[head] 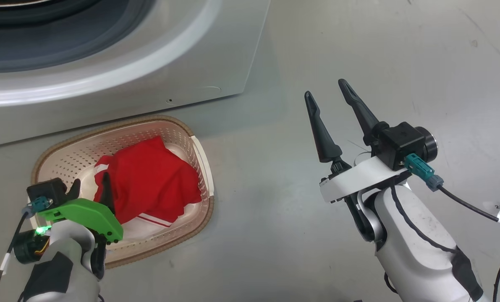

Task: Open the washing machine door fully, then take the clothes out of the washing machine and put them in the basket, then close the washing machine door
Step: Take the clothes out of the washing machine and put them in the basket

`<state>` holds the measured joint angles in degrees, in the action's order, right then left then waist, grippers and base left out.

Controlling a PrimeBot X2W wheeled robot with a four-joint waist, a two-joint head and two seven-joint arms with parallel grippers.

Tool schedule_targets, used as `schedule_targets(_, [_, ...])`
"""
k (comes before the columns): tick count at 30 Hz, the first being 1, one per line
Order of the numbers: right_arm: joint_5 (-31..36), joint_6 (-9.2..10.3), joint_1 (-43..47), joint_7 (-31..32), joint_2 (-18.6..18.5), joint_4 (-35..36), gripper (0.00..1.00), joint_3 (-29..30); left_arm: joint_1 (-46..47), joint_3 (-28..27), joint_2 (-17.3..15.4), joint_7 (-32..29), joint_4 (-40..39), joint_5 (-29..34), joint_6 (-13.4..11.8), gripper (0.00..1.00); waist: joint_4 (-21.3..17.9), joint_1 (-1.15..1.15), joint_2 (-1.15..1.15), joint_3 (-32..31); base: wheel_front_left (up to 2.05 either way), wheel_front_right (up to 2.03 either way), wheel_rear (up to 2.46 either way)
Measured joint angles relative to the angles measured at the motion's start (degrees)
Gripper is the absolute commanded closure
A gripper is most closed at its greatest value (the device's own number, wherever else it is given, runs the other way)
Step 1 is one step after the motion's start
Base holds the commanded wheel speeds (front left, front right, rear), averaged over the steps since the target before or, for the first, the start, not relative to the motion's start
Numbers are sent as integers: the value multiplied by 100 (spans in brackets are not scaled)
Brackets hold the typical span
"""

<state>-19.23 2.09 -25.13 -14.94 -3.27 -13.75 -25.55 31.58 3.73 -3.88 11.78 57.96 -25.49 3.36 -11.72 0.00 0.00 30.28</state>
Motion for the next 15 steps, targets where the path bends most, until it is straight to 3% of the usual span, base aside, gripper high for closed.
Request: schedule_targets(15, [82, -20, 507, 0, -2, -390, 0, 366, -253, 186, 89, 250, -511, 338, 41, 0, 344, -1, 0, -889, 0, 0, 0])
